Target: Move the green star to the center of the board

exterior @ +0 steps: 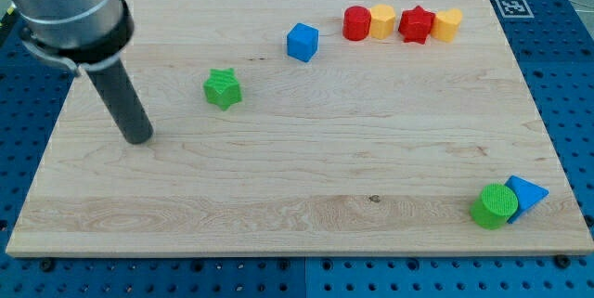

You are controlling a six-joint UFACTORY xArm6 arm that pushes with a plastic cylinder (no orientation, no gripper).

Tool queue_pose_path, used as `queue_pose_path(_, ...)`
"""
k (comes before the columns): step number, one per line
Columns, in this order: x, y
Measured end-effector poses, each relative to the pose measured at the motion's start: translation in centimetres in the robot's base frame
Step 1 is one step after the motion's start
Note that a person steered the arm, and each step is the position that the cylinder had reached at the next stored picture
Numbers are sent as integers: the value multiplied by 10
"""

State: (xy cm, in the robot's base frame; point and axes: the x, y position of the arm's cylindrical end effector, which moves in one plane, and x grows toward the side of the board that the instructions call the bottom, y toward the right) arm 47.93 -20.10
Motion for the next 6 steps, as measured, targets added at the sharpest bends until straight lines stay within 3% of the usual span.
queue_pose_path(1, -16, -6)
queue_pose_path(3, -70, 46)
queue_pose_path(5, -71, 168)
queue_pose_path(6, -72, 132)
